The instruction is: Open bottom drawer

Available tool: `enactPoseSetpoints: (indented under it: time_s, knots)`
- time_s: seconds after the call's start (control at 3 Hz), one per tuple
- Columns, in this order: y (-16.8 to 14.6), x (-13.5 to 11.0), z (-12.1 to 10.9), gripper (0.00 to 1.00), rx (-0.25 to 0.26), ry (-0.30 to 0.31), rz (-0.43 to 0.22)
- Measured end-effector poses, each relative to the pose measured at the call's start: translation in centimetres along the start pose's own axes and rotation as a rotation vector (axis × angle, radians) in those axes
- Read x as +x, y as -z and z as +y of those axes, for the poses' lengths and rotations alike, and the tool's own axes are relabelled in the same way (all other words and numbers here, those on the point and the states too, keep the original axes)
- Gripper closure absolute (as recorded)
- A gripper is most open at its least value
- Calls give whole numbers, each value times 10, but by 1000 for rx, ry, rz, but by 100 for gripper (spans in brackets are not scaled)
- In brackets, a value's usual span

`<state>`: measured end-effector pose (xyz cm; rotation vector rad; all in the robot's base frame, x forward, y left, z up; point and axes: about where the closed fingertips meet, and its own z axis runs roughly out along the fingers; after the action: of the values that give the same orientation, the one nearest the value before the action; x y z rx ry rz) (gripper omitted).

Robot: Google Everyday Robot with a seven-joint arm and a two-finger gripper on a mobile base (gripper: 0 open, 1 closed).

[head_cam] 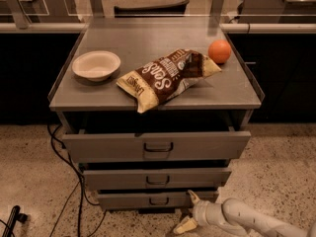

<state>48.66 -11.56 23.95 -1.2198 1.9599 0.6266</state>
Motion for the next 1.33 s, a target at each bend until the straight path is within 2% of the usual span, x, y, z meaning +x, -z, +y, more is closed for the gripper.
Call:
enactPoseSetpoints:
  time_s: [0.33,0.67,1.0,1.33]
  knots:
    - [-1,3,-29,0,107,10,-62]
    - [-12,10,-50,0,153,30,-64]
    - [-26,19,-77,0,144,59,-5]
    - [-38,21,-91,0,110,102,94]
